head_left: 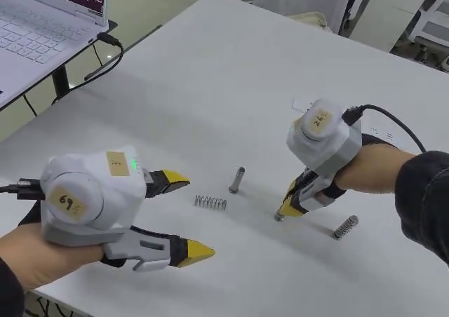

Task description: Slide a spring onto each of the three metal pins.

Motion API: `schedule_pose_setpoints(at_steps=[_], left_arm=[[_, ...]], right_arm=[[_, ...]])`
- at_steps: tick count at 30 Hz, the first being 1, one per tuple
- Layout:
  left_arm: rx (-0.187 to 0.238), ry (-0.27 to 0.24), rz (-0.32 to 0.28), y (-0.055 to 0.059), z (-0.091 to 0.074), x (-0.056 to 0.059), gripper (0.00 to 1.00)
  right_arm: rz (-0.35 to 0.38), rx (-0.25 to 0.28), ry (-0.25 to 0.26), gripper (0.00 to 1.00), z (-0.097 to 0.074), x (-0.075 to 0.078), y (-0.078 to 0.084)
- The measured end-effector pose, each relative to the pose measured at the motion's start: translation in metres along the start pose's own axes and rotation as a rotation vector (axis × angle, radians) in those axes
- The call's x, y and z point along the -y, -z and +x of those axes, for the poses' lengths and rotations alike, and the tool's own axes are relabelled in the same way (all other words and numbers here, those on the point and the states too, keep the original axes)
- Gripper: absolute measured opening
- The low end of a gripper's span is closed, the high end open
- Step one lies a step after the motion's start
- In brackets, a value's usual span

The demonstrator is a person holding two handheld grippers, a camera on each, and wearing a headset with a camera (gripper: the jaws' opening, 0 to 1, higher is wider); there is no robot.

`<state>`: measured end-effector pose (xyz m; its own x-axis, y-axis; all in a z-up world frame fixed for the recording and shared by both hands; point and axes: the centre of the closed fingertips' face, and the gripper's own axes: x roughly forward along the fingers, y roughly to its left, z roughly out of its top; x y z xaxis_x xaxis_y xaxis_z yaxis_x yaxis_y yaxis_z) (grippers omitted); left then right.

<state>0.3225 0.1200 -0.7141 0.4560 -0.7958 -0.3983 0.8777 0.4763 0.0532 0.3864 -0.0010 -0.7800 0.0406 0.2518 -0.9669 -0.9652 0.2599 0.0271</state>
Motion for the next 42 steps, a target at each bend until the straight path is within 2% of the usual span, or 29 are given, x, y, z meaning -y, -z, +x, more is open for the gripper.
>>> schedule_pose_setpoints(at_steps=[16, 23, 31, 42], left_arm=[[0.000, 0.000, 0.002, -0.001, 0.001, -0.002, 0.57], [-0.003, 0.005, 0.003, -0.001, 0.003, -0.002, 0.56], [-0.010, 0.012, 0.004, 0.001, 0.005, -0.003, 0.56], [-0.017, 0.023, -0.003, 0.005, 0.009, -0.005, 0.55]], right_arm=[[0.003, 0.011, 0.002, 0.09, 0.001, 0.001, -0.003], [0.008, 0.026, 0.001, 0.17, 0.000, -0.001, -0.002], [0.024, 0.070, 0.003, 0.27, -0.004, -0.004, -0.005], [0.044, 0.114, 0.027, 0.39, -0.013, -0.005, -0.005]])
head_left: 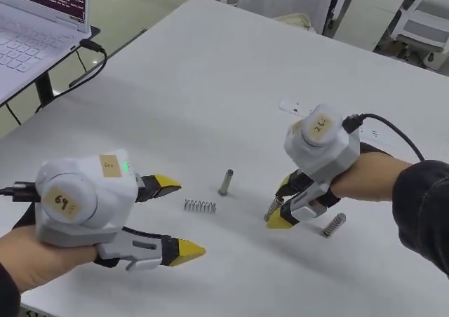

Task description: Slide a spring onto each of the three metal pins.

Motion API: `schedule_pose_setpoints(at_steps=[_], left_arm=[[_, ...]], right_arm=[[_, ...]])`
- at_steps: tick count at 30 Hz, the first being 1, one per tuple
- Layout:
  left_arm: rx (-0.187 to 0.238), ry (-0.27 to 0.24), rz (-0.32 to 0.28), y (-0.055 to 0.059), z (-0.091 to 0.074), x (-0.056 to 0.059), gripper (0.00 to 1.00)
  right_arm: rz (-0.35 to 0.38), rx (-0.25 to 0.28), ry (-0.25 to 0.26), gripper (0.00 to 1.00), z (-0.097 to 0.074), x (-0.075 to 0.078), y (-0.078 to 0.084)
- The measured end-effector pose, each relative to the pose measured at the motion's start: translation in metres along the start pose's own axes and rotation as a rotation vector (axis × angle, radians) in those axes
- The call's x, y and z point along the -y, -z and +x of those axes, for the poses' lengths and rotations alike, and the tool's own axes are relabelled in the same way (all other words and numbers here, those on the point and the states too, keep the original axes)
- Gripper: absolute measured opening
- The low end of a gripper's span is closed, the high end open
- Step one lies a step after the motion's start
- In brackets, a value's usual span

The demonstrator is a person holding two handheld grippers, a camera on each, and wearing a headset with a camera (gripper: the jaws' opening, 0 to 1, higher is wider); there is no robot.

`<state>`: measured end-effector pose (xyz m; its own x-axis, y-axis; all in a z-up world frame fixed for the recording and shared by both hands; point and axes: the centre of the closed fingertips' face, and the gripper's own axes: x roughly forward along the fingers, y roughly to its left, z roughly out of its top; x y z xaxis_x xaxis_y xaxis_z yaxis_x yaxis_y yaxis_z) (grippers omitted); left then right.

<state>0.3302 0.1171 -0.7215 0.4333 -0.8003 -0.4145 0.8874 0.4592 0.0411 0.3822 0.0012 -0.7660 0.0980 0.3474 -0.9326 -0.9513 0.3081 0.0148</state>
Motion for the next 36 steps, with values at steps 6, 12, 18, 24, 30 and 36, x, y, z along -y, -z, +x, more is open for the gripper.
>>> schedule_pose_setpoints(at_steps=[6, 12, 18, 24, 30, 36], left_arm=[[-0.007, 0.002, -0.002, 0.002, 0.003, -0.004, 0.54], [-0.027, 0.001, -0.010, 0.011, 0.007, -0.012, 0.54], [-0.040, 0.006, -0.015, 0.014, 0.012, -0.020, 0.52], [-0.062, 0.020, -0.014, 0.019, 0.021, -0.024, 0.51], [-0.078, 0.035, -0.017, 0.022, 0.027, -0.024, 0.50], [-0.094, 0.039, -0.017, 0.026, 0.032, -0.028, 0.49]], right_arm=[[0.008, 0.020, 0.010, 0.43, -0.005, -0.001, 0.000], [0.028, 0.063, 0.027, 0.49, -0.014, -0.002, -0.003], [0.041, 0.109, 0.047, 0.52, -0.024, -0.003, -0.006], [0.063, 0.159, 0.068, 0.58, -0.033, -0.006, -0.006], [0.099, 0.192, 0.088, 0.66, -0.038, -0.009, -0.002], [0.143, 0.271, 0.095, 0.75, -0.047, -0.014, -0.006]])
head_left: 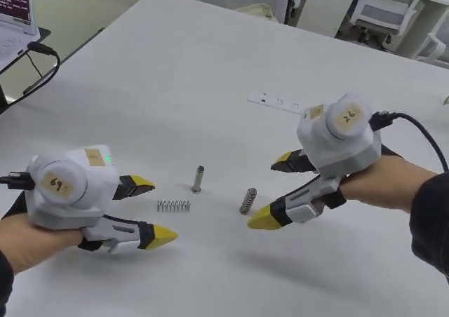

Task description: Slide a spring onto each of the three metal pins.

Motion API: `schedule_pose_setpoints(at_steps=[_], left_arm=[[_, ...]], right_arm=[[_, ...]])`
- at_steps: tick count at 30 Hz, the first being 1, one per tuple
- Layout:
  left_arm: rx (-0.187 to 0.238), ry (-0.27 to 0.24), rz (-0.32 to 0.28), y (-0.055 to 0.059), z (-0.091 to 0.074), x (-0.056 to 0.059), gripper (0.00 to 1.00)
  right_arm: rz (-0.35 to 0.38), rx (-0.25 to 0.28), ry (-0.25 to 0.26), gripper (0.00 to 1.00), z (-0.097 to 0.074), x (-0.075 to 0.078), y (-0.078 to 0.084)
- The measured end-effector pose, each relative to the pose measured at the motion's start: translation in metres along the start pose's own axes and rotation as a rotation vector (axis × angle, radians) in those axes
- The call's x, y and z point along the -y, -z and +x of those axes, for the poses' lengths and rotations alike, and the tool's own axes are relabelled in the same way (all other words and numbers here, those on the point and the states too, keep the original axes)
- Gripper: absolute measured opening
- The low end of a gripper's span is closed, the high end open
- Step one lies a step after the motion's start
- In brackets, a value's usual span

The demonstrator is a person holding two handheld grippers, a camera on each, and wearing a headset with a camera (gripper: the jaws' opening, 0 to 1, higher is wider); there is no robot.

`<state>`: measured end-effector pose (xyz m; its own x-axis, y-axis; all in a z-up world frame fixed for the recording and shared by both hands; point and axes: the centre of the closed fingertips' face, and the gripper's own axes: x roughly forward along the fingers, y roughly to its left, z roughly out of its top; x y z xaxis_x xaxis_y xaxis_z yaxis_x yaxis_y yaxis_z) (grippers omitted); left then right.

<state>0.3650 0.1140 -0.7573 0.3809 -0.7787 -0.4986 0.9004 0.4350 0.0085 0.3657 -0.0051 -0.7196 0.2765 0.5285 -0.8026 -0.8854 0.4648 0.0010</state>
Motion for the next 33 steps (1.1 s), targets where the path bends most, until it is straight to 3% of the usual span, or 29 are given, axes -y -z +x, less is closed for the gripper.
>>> schedule_pose_setpoints(at_steps=[19, 33], left_arm=[[-0.036, 0.014, 0.005, 0.008, 0.014, -0.007, 0.40], [-0.047, 0.013, 0.011, 0.014, 0.019, -0.012, 0.33]], right_arm=[[0.045, 0.134, 0.048, 0.93, -0.024, -0.013, -0.004], [0.078, 0.196, 0.077, 0.94, -0.038, -0.016, -0.011]])
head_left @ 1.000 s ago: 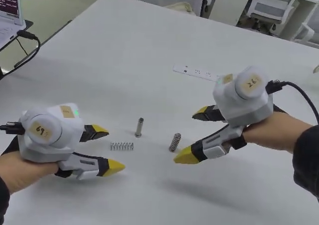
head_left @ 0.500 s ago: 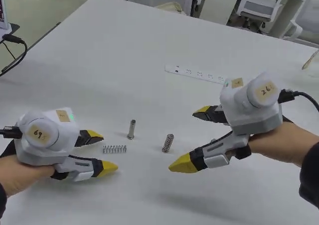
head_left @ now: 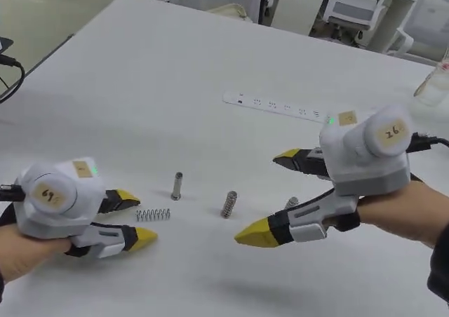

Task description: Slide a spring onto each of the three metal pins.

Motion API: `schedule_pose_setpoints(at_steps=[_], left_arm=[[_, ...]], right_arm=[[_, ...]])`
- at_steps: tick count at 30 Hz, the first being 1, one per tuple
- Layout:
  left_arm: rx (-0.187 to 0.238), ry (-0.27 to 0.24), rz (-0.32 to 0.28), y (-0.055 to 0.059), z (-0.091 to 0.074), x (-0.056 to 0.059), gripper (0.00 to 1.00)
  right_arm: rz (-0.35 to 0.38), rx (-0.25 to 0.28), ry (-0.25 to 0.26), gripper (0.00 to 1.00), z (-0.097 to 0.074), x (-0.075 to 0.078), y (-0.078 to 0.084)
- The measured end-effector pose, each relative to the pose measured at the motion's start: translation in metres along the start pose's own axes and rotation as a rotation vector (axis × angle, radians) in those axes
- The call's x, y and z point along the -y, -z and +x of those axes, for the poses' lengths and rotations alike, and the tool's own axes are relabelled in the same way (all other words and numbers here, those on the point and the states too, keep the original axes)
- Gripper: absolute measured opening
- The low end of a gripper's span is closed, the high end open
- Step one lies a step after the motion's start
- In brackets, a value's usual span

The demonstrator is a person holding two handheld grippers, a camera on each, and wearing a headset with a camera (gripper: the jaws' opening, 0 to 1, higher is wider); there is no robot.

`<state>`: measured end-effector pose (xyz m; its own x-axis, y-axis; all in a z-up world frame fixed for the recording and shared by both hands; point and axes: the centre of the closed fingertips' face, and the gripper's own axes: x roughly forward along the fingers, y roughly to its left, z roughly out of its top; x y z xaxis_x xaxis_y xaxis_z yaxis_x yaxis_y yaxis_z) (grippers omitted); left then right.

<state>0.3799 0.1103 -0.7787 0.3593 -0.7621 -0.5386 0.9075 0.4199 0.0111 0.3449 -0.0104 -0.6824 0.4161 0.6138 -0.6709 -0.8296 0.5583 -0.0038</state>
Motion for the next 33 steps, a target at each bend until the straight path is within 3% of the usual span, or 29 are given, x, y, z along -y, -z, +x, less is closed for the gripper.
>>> schedule_pose_setpoints(at_steps=[10, 21, 33], left_arm=[[-0.003, 0.002, 0.018, 0.0031, 0.0014, 0.0000, 0.23], [-0.009, -0.030, 0.048, 0.0050, 0.0021, -0.0062, 0.09], [-0.014, -0.031, 0.063, 0.0041, 0.0004, -0.0049, 0.05]], right_arm=[[0.005, 0.008, 0.016, 0.94, -0.0045, -0.0004, 0.0013], [0.010, 0.012, 0.017, 0.93, -0.0058, -0.0036, 0.0016], [0.010, 0.013, 0.019, 0.92, -0.0068, -0.0046, 0.0016]])
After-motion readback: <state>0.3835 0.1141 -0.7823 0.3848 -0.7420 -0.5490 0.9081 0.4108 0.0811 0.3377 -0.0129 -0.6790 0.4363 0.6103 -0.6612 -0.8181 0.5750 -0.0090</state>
